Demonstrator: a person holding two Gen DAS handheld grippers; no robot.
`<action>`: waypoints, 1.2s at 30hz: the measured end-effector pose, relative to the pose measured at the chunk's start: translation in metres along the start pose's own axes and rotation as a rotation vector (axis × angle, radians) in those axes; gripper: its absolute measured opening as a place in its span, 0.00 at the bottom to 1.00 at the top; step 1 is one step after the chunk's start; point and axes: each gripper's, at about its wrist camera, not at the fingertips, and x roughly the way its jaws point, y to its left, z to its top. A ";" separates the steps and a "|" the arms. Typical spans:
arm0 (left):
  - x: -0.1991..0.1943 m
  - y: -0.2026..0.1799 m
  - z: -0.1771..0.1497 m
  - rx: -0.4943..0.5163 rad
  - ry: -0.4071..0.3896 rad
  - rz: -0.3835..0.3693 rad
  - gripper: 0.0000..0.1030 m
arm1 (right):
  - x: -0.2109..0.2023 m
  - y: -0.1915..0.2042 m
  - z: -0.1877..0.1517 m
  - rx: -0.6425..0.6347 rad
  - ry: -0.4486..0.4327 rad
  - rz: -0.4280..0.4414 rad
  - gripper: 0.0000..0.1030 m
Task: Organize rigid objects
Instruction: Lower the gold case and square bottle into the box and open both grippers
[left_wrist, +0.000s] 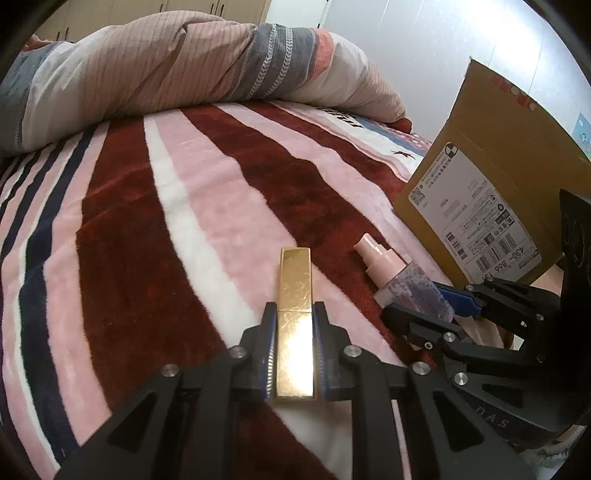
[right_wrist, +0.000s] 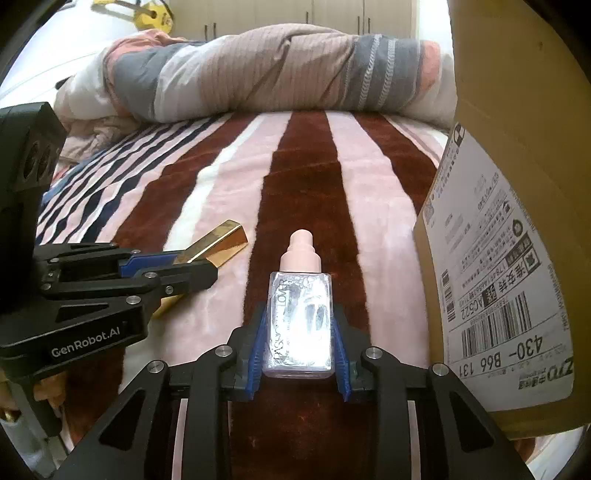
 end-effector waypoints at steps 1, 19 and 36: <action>-0.002 0.000 0.000 -0.002 -0.003 0.002 0.15 | -0.002 0.000 0.000 -0.005 -0.009 0.003 0.26; -0.140 -0.032 0.032 0.055 -0.236 0.077 0.15 | -0.129 0.017 0.041 -0.108 -0.287 0.174 0.26; -0.119 -0.166 0.112 0.249 -0.256 -0.046 0.15 | -0.177 -0.137 0.044 0.053 -0.334 -0.019 0.27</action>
